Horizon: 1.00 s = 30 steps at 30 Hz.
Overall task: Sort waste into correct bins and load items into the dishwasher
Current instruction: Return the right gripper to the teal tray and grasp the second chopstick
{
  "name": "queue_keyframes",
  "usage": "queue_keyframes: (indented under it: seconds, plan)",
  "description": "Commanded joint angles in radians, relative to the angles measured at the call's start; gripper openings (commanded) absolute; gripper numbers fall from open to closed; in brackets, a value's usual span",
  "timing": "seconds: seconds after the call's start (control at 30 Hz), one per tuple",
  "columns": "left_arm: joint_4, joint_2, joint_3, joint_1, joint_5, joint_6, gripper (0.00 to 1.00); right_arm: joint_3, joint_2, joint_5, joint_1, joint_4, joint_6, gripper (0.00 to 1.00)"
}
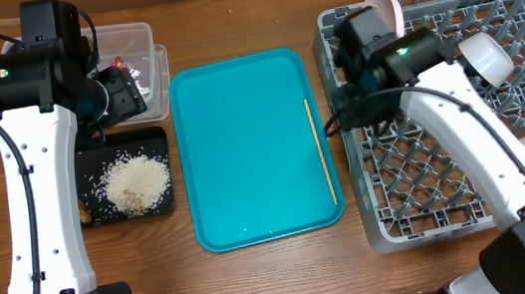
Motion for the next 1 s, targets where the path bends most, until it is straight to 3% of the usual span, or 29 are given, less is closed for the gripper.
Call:
queue_keyframes:
  seconds: [0.0, 0.3, 0.7, 0.97]
  plan:
    - [0.004, -0.015, 0.001, -0.009, -0.006, -0.003, 0.7, 0.014, 0.003, -0.005, 0.064, 0.024, 0.055, 0.49]
    - [0.003, -0.015, 0.001, -0.009, -0.006, -0.003, 0.7, -0.026, 0.171, -0.005, 0.135, 0.084, 0.197, 0.49]
    - [0.004, -0.015, 0.001, -0.009, -0.006, -0.002, 0.7, -0.026, 0.374, -0.005, 0.135, 0.088, 0.202, 0.49]
    - [0.004, -0.015, 0.001, -0.009, -0.006, -0.002, 0.7, -0.026, 0.405, -0.005, 0.135, 0.088, 0.202, 0.49]
